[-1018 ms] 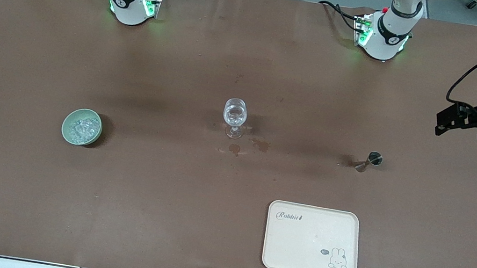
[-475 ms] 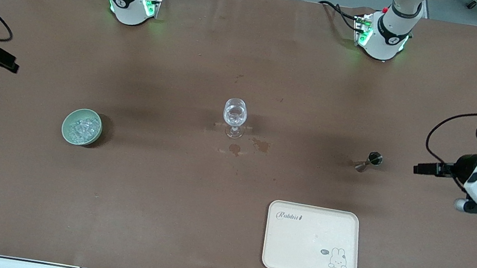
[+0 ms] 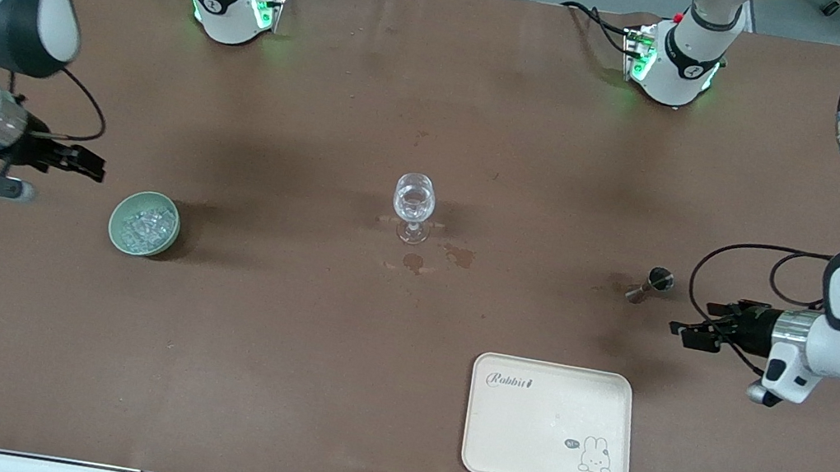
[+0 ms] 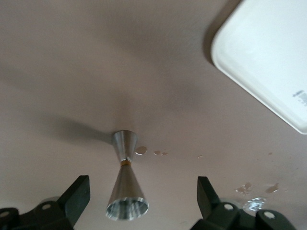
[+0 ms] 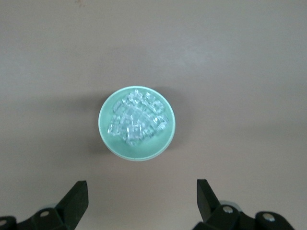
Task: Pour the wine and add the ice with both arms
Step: 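Grasp the metal jigger with the left gripper while the right gripper grasps ice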
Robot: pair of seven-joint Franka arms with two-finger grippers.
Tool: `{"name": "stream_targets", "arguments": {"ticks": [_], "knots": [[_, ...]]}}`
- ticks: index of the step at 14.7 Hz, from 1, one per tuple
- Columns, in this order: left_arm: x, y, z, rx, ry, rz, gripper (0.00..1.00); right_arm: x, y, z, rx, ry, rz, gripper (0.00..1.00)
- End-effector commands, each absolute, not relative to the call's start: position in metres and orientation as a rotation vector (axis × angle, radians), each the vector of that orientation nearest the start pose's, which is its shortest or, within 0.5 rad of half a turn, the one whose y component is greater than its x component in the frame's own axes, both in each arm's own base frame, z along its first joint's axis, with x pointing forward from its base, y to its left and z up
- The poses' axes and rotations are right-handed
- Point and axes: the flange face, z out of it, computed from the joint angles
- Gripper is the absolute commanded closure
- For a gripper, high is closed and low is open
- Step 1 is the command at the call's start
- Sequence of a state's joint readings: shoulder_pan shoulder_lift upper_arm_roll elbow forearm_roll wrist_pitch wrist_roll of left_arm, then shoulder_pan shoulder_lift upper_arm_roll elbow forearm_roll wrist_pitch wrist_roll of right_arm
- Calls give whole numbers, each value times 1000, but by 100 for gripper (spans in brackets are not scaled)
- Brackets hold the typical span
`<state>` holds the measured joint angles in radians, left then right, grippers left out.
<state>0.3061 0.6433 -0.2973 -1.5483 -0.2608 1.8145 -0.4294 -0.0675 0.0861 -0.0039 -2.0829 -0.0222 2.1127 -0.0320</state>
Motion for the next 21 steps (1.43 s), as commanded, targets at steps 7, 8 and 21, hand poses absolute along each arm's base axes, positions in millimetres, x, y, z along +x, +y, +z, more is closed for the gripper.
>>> {"name": "stream_targets", "arguments": {"ticks": [7,8,21], "knots": [[637,20,199,-3115,-1232,1071,33,544,-26,259,-3159,-25,-18,0],[635,18,194,-3111,-1250,1099,36,545,-25,255,-3159,-30,-25,1],[616,24,166,-3038,-1320,1225,54,529,-24,221,-3158,-37,-42,47]]}}
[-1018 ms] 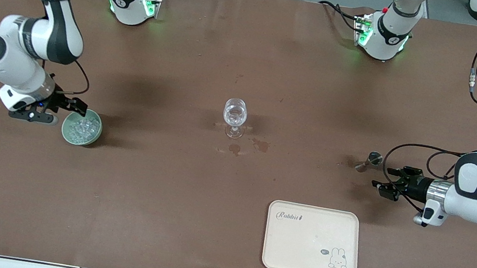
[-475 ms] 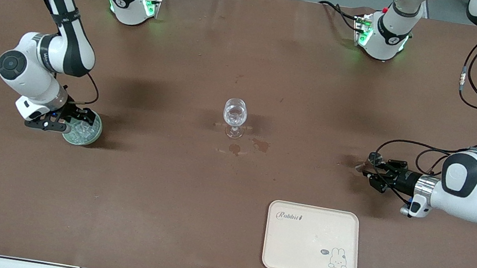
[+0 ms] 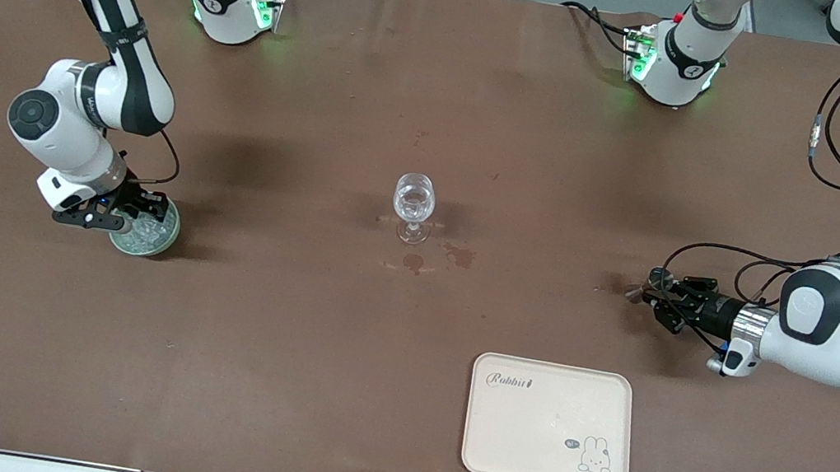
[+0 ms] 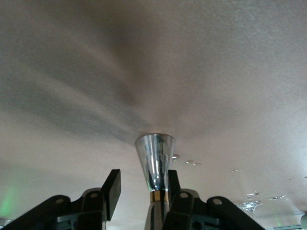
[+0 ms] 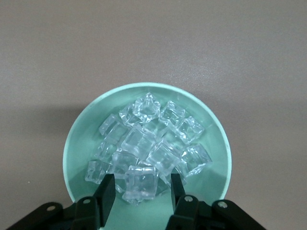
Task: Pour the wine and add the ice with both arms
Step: 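Grasp the metal jigger with the left gripper while the right gripper grasps ice, then lift the jigger with the left gripper while the right gripper lifts ice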
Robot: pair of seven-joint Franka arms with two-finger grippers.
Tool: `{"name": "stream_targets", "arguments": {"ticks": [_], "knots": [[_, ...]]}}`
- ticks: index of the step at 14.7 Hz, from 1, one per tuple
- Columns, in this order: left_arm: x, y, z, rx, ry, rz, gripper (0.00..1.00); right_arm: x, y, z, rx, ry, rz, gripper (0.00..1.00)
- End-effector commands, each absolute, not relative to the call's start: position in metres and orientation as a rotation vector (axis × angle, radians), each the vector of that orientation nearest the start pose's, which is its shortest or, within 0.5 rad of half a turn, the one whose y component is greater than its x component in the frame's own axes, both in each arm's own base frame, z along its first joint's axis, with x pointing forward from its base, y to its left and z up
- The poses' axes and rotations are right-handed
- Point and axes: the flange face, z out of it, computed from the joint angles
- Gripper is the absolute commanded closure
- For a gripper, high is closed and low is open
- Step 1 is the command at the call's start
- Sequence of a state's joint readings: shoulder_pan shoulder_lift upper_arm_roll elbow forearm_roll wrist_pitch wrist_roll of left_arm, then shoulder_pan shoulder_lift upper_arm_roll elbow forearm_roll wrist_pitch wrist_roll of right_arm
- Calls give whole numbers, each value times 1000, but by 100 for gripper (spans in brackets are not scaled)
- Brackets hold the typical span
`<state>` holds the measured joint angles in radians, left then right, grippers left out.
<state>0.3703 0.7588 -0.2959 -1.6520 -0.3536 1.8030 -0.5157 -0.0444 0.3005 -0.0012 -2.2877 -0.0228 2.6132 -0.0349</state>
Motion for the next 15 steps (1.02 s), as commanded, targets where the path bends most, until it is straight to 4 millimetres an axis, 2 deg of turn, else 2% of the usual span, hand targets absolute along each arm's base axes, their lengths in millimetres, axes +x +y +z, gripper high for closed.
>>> {"name": "stream_targets", "arguments": {"ticks": [1,5,6,7,13,15], "knots": [[617,22,167,-3030,-1328,1225,54,526,-24,217,-3158,-35,-28,47],[617,20,166,-3022,-1335,1231,55,525,-24,217,-3158,-32,-26,50],[617,19,166,-3023,-1332,1231,55,526,-24,217,-3158,-32,-28,57],[616,19,166,-3021,-1334,1234,57,526,-24,217,-3158,-32,-28,60],[615,15,168,-3020,-1363,1294,63,528,-24,218,-3158,-35,-35,59],[615,15,168,-3022,-1361,1294,71,529,-24,219,-3158,-35,-38,63]]}}
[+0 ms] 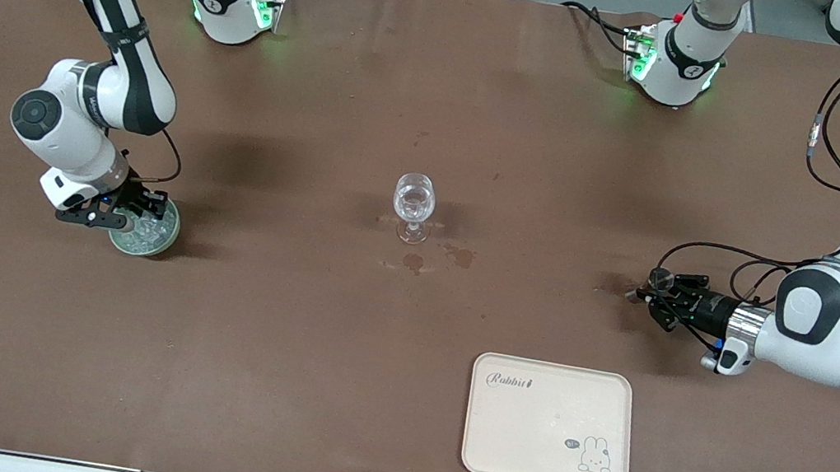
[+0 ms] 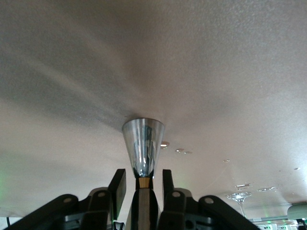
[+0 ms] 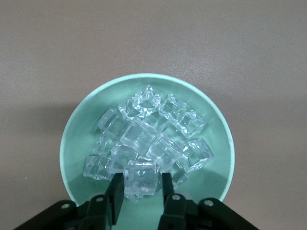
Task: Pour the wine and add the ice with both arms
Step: 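Lift the jigger with the left gripper while the right gripper lifts ice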
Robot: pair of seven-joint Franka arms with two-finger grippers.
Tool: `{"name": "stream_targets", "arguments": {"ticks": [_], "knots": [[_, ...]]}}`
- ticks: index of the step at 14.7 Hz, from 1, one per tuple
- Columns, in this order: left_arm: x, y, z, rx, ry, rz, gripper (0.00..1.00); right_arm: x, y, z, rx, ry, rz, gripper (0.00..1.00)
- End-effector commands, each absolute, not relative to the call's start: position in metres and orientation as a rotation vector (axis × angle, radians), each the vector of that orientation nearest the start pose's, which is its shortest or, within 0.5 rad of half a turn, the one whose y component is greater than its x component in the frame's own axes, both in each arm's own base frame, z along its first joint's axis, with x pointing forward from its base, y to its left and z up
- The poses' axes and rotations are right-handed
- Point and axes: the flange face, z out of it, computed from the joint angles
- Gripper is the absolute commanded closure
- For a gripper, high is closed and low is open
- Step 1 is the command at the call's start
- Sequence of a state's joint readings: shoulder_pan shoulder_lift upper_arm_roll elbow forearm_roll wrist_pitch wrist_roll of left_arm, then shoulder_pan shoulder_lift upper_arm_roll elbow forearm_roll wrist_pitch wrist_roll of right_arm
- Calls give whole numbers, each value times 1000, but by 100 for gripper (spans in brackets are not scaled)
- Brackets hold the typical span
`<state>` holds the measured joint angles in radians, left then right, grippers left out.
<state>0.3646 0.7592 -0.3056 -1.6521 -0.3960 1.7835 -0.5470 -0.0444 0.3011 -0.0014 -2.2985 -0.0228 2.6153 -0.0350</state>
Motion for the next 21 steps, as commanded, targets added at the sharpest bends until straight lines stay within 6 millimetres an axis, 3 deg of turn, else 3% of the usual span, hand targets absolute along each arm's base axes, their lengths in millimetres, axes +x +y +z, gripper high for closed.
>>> {"name": "stream_targets", "arguments": {"ticks": [1,5,10,13,15,16,17,18,21], "knots": [[615,15,168,-3022,-1361,1294,76,529,-24,219,-3158,-35,-38,63],[617,12,169,-3031,-1348,1290,96,530,-24,217,-3158,-35,-42,62],[620,9,177,-3044,-1344,1274,99,533,-24,216,-3158,-35,-64,62],[629,-11,194,-3081,-1352,1296,99,532,-24,215,-3158,-35,-52,62],[638,-40,216,-3060,-1372,1326,99,531,-24,214,-3158,-35,-45,63],[643,-60,230,-3024,-1419,1341,99,531,-24,214,-3158,-35,-42,71],[645,-79,246,-2998,-1448,1348,99,531,-24,214,-3158,-25,-40,93],[645,-95,257,-2969,-1471,1358,99,530,-25,214,-3158,-23,-31,100],[645,-147,289,-2900,-1537,1392,99,542,-24,227,-3158,-28,3,100]]}}
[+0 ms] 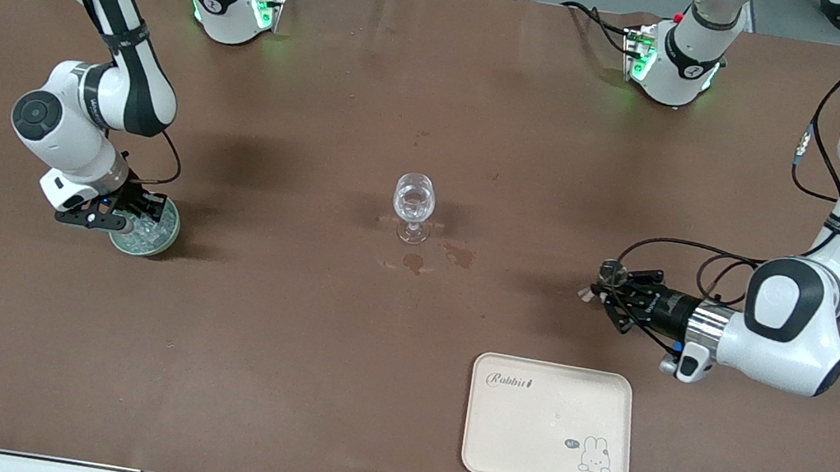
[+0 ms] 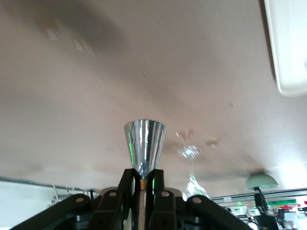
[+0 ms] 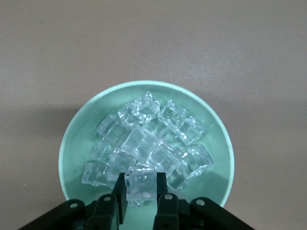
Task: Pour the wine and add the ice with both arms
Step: 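Carry the jigger over the wine glass with the left gripper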
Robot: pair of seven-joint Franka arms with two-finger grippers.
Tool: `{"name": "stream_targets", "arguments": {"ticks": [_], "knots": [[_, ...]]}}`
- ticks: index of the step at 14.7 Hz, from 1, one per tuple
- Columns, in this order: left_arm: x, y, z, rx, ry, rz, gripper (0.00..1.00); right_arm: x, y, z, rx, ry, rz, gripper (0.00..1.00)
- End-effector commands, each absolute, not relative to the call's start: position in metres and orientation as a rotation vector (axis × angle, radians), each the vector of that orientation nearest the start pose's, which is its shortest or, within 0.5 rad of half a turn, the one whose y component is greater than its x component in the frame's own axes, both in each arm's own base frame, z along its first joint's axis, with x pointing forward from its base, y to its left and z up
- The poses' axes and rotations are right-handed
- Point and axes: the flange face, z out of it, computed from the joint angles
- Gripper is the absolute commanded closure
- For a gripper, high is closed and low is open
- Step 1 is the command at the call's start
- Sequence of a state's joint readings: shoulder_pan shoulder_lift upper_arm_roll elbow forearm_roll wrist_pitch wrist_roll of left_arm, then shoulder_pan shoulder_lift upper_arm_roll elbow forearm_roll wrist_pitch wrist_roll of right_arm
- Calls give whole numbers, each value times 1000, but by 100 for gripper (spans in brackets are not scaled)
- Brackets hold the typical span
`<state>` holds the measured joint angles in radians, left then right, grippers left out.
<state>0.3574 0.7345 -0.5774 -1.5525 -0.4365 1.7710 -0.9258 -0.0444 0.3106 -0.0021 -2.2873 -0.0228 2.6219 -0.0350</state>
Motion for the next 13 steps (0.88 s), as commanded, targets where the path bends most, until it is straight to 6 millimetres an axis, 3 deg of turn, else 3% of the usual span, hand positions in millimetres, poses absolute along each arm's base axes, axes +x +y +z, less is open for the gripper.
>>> {"name": "stream_targets", "arguments": {"ticks": [1,2,4,8,11,13], "knots": [[644,-167,298,-2880,-1562,1389,99,550,-22,238,-3157,-29,63,99],[643,-185,307,-2863,-1583,1386,99,555,-23,251,-3154,-21,136,99],[635,-228,328,-2849,-1572,1341,100,571,-22,299,-3154,-8,170,99],[611,-295,370,-2793,-1622,1211,100,601,-29,420,-3156,22,217,99],[587,-336,385,-2712,-1653,1068,100,609,-41,527,-3161,62,186,99],[574,-365,396,-2679,-1668,928,100,606,-45,573,-3171,75,161,99]]}}
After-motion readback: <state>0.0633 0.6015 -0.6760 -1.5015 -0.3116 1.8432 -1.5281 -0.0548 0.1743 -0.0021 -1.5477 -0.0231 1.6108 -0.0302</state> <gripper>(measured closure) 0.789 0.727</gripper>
